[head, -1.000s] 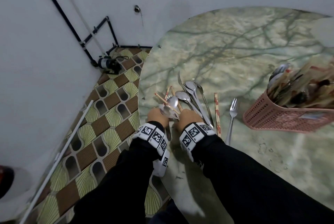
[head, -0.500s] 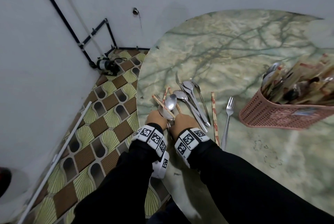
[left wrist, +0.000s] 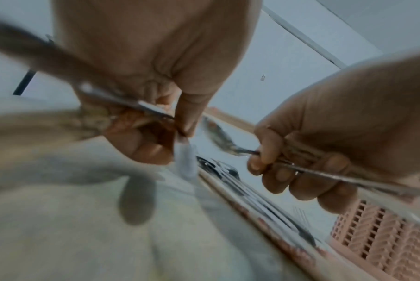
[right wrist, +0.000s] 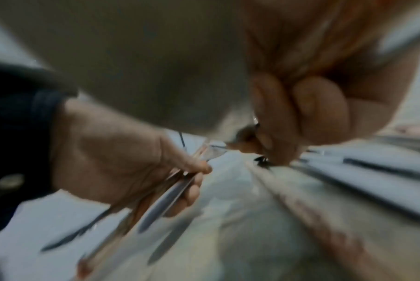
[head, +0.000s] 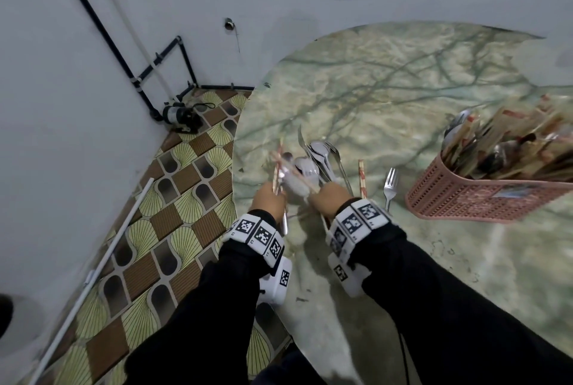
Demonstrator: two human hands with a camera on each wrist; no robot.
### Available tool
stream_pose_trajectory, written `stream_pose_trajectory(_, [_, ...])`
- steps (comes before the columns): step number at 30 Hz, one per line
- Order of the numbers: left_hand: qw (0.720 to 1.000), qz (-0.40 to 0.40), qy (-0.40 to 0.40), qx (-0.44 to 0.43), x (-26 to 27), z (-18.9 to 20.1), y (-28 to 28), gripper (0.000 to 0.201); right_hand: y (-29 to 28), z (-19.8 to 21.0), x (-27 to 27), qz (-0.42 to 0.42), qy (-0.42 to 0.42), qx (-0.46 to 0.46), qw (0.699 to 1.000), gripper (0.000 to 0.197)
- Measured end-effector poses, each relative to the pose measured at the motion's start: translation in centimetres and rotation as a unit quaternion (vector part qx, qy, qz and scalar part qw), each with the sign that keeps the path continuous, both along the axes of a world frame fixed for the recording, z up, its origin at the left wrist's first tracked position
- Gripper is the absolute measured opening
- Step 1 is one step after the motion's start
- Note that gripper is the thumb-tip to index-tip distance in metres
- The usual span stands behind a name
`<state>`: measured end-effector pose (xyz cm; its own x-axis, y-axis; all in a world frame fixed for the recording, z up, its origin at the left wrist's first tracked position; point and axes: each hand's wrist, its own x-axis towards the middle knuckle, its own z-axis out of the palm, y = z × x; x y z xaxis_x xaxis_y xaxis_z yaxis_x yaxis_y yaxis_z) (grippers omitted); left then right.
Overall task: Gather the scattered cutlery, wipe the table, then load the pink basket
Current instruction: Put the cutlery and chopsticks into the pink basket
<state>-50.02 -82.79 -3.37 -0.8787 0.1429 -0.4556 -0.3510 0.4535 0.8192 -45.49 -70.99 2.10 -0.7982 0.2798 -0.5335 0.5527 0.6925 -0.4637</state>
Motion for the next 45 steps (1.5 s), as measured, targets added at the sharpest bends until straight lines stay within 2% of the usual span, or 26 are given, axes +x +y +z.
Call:
stream_pose_trajectory(3, [0.997, 0.045, 0.002, 0.068, -0.4, 0.8, 0.9, 0.019, 2.3, 1.1, -0.7, -0.058, 0.018, -0.07, 0.996, 0.033])
stream_pose_trajectory(5, [0.995, 0.06, 0.012, 0.074, -0.6, 1.3, 1.9, 0.015, 4.0, 0.7, -1.3, -0.082, 0.054, -0.114, 0.989, 0.025])
stream_pose_trajectory(8, [0.993, 0.077, -0.008, 0.084, -0.6, 1.7, 3.4, 0.01, 5.5, 0.0, -2.3, -0.174, 0.112, -0.132, 0.969, 0.024])
stream_pose_trajectory(10, [0.993, 0.073, -0.036, 0.081, -0.5, 1.5, 4.4, 0.027, 5.8, -0.5, -2.7, -0.178, 0.114, -0.12, 0.97, 0.022])
stream_pose_trajectory(12, [0.995, 0.068, -0.058, 0.042, -0.6, 0.9, 5.3, 0.058, 5.7, -1.2, -3.3, -0.151, 0.1, -0.088, 0.979, 0.015])
stream_pose_trajectory(13, [0.996, 0.067, -0.063, 0.02, -0.8, 0.5, 5.7, 0.063, 5.5, -1.6, -3.5, -0.142, 0.093, -0.07, 0.983, 0.009])
stream_pose_trajectory(14, [0.996, 0.07, -0.059, 0.004, -1.0, 0.2, 6.1, 0.057, 5.5, -1.9, -3.8, -0.137, 0.089, -0.051, 0.985, 0.008])
stream_pose_trajectory(16, [0.996, 0.082, -0.043, -0.021, -1.3, 0.3, 6.6, 0.043, 5.7, -2.5, -4.3, -0.142, 0.086, -0.03, 0.986, 0.021])
stream_pose_trajectory(20, [0.992, 0.104, -0.022, -0.064, -1.9, 0.2, 7.3, 0.042, 6.4, -3.0, -5.2, -0.147, 0.088, -0.029, 0.985, 0.024])
stream_pose_trajectory(24, [0.993, 0.085, -0.001, -0.083, -2.4, -0.5, 7.9, 0.037, 6.8, -3.2, -6.0, -0.142, 0.08, -0.037, 0.986, 0.024])
stream_pose_trajectory(30, [0.996, 0.054, 0.013, -0.073, -2.8, -1.5, 7.9, 0.03, 7.2, -3.3, -6.2, -0.142, 0.048, -0.042, 0.988, 0.027])
stream_pose_trajectory(34, [0.997, 0.057, -0.004, -0.051, -2.9, -1.5, 7.8, 0.027, 7.3, -2.9, -6.1, -0.121, 0.033, -0.055, 0.991, 0.029])
stream_pose_trajectory(37, [0.997, 0.062, -0.03, -0.038, -2.8, -1.0, 7.5, 0.013, 7.1, -2.6, -5.8, -0.115, 0.03, -0.055, 0.991, 0.029])
stream_pose_trajectory(40, [0.997, 0.06, -0.04, -0.034, -2.8, -0.7, 7.2, 0.017, 7.1, -2.4, -5.1, -0.106, 0.024, -0.041, 0.993, 0.03])
stream_pose_trajectory(45, [0.998, 0.038, -0.036, -0.035, -2.8, 0.1, 7.1, 0.011, 7.1, -2.3, -4.0, -0.123, 0.037, -0.047, 0.991, 0.028])
